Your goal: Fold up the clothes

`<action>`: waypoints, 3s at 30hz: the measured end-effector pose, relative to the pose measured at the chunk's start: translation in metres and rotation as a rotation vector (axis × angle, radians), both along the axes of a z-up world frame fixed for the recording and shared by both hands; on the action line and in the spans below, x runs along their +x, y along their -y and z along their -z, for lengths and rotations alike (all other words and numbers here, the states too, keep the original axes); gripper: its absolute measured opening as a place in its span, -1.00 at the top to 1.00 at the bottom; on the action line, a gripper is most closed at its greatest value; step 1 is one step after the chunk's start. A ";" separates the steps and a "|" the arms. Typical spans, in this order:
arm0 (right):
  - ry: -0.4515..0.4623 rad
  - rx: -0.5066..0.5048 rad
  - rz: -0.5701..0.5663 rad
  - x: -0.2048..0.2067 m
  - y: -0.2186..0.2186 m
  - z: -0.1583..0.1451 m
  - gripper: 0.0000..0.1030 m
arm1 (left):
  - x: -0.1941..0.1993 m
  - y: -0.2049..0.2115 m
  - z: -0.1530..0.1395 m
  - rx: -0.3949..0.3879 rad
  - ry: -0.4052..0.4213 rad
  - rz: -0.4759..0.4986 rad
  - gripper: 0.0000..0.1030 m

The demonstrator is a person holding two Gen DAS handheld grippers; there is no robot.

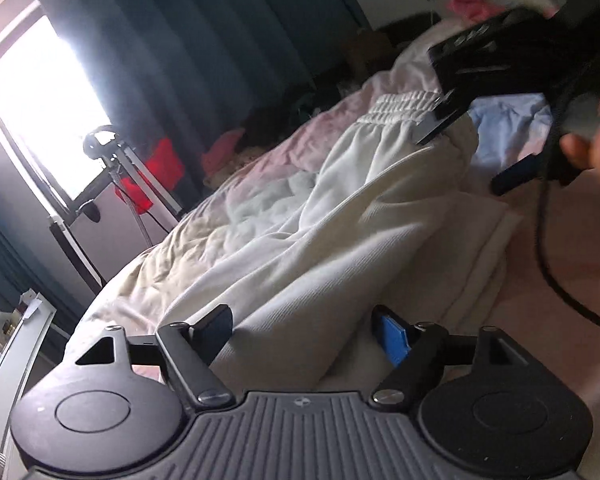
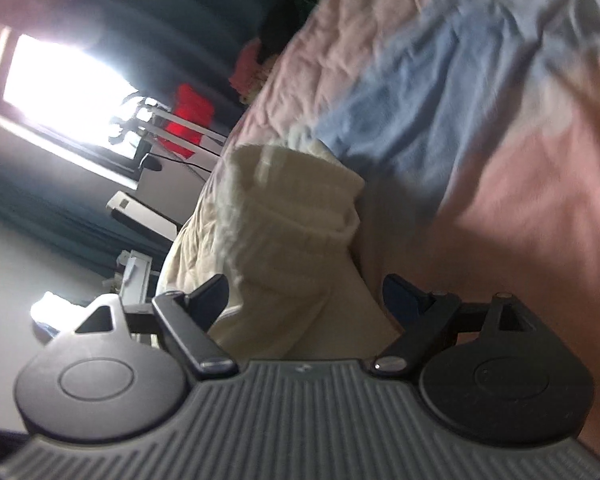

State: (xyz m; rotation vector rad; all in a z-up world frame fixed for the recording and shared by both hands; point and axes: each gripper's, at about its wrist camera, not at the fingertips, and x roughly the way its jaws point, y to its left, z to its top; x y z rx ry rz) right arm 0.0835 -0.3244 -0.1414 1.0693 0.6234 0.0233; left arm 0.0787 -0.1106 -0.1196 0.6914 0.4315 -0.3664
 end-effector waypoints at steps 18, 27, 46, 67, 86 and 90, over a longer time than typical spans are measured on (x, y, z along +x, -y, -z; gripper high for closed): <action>0.317 -0.209 -0.065 0.014 -0.036 -0.038 0.19 | 0.015 0.006 0.007 0.130 0.307 -0.260 -0.74; 0.245 -0.229 -0.080 0.007 -0.045 -0.031 0.18 | 0.018 -0.011 -0.006 0.088 0.312 -0.346 -0.75; -0.033 0.044 -0.033 0.005 -0.016 0.033 -0.72 | 0.024 -0.061 0.002 -0.029 -0.113 -0.247 -0.32; -0.003 -0.159 -0.131 0.006 -0.044 0.003 0.18 | 0.010 -0.074 -0.018 -0.215 -0.230 -0.273 -0.44; -0.017 -0.154 -0.089 0.006 -0.047 0.007 0.19 | 0.073 -0.213 0.017 -1.187 -0.718 -0.627 -0.66; -0.013 -0.181 -0.083 0.004 -0.052 0.001 0.19 | 0.076 -0.222 0.024 -1.265 -0.745 -0.644 -0.47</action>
